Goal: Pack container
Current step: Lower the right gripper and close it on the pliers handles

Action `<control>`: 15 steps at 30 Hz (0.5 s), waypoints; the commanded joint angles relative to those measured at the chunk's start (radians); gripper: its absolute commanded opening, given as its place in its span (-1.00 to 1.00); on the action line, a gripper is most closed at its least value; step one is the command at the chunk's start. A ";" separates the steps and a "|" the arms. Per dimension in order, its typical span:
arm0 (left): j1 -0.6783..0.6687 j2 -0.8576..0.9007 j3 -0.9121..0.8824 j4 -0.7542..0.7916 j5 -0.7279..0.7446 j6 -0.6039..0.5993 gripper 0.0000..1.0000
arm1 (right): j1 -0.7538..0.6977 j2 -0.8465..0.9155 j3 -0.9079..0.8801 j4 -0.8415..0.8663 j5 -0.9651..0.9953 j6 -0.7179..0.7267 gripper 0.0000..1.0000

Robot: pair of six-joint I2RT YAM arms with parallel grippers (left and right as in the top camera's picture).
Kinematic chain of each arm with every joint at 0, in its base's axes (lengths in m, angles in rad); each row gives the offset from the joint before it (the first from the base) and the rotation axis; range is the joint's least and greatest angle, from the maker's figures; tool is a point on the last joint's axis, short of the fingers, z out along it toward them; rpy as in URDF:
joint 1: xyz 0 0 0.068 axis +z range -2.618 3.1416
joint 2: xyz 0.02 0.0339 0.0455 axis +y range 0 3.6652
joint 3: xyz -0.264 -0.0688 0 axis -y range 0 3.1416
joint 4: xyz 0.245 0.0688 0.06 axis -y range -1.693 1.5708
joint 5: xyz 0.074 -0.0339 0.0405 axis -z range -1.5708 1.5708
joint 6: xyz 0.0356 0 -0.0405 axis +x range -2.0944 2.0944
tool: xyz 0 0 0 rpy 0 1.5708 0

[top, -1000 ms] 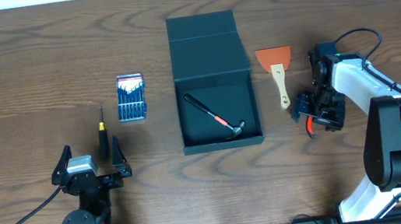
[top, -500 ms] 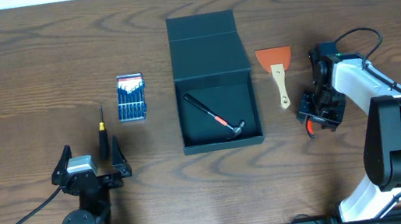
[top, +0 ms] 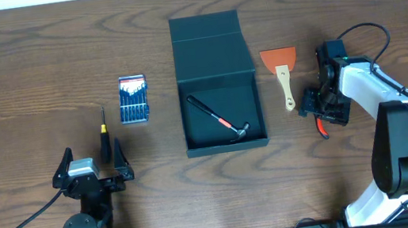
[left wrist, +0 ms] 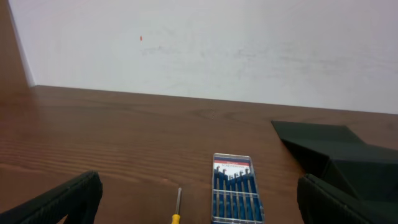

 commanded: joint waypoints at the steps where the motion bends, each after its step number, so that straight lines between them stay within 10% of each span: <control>1: -0.004 -0.006 -0.009 0.004 0.003 0.009 0.97 | -0.008 0.077 -0.062 0.011 0.034 -0.017 0.43; 15: -0.004 -0.006 -0.009 0.004 0.003 0.009 0.97 | -0.008 0.077 -0.119 0.047 0.034 -0.171 0.54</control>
